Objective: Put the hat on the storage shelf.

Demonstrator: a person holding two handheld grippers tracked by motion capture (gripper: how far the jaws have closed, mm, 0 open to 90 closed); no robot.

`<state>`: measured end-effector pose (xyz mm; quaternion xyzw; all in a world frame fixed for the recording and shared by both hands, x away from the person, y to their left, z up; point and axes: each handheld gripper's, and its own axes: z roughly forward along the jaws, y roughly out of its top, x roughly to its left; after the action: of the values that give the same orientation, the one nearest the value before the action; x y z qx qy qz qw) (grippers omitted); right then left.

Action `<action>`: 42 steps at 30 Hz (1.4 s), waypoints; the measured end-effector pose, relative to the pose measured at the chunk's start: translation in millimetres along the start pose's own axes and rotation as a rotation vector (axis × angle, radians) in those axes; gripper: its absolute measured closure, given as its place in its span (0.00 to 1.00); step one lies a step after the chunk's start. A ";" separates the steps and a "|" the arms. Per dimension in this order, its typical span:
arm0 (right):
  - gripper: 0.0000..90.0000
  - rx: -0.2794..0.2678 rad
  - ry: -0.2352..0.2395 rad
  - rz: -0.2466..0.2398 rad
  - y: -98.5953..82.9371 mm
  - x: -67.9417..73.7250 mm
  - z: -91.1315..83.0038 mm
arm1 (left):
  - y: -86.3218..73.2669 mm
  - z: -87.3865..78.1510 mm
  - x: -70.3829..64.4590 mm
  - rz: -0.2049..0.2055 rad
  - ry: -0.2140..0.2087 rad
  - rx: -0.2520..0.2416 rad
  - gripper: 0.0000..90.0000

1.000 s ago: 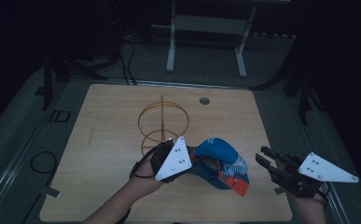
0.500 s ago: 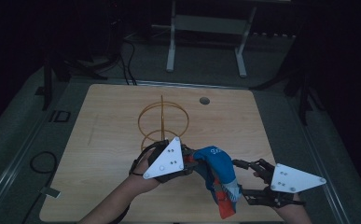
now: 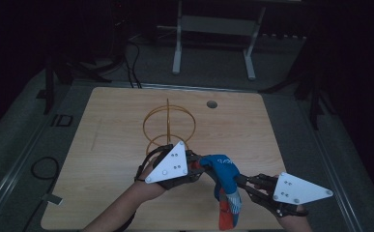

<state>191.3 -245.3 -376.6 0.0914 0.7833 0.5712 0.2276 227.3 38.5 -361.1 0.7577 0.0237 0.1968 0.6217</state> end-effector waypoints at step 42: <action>1.00 -0.060 -0.205 -0.002 50.4 -53.8 -1.5 | -35.9 -72.9 15.0 -0.116 0.243 0.129 0.27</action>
<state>232.0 -251.7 -315.6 0.1416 0.7387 0.5817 0.3098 224.7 118.7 -380.4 0.7642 0.1551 0.2489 0.5745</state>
